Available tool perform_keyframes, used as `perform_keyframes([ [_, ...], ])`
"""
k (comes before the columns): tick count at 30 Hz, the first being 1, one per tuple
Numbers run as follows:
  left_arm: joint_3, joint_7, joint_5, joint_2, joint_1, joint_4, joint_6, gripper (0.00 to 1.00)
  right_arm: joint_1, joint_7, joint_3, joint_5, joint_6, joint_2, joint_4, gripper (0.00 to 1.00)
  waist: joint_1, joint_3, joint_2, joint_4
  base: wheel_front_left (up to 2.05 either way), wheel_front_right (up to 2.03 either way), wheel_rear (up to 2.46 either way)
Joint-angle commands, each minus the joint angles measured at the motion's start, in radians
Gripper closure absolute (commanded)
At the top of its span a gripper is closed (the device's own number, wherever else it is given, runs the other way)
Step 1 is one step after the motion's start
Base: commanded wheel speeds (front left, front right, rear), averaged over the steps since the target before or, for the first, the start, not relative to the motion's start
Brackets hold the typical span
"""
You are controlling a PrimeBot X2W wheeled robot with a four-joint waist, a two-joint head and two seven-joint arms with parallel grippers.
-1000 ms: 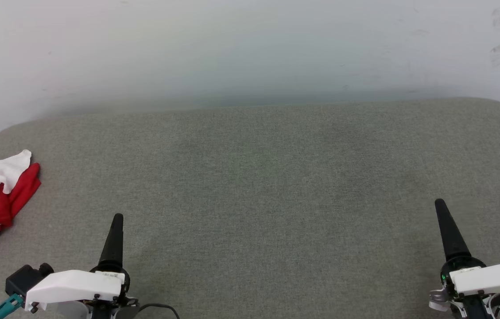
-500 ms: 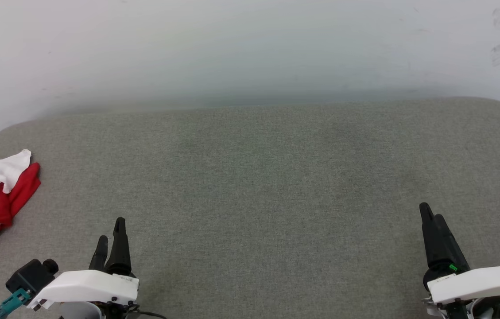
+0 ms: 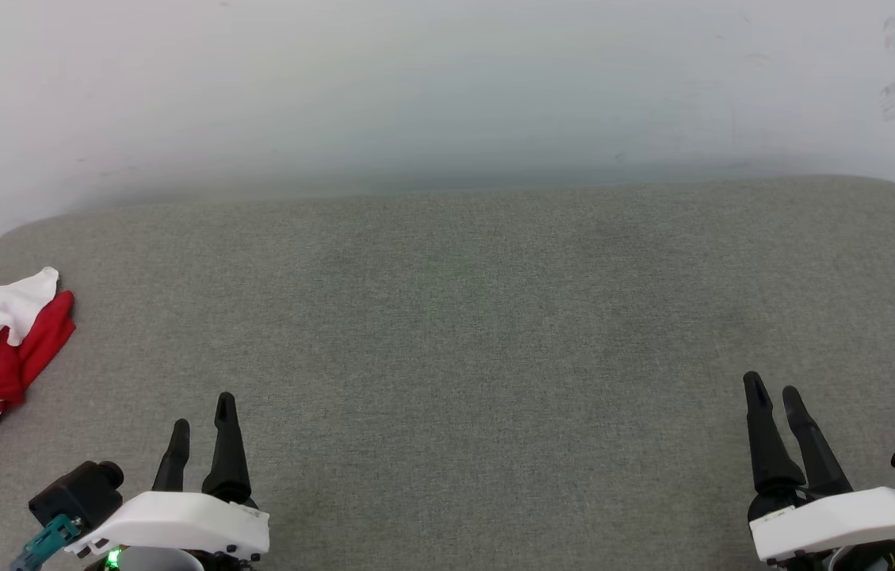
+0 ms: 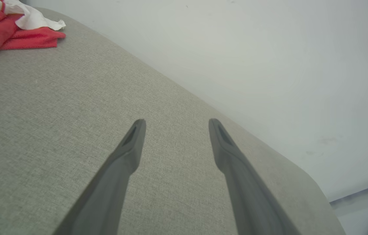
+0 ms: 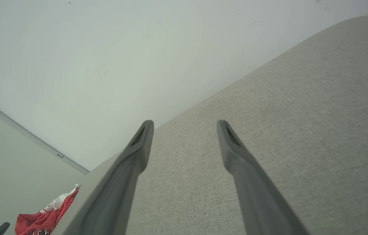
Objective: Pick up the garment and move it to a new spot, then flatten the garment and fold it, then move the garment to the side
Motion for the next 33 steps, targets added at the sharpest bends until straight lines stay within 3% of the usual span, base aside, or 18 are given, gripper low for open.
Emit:
perform_keyframes([
  [1, -0.008, -0.011, 0.029, 0.009, -0.001, -0.020, 0.007, 0.00, 0.004, -0.012, 0.003, -0.034, 0.000, 0.000, -0.019, 0.00, 0.0000, 0.000, 0.0000, 0.000, 0.00, 0.00, 0.00],
  [33, -0.049, -0.096, 0.379, 0.002, 0.063, -0.055, 0.014, 0.00, 0.054, -0.097, 0.025, -0.379, 0.000, 0.000, -0.062, 0.00, 0.0000, -0.002, 0.0000, 0.002, 0.00, 0.00, 0.00],
])
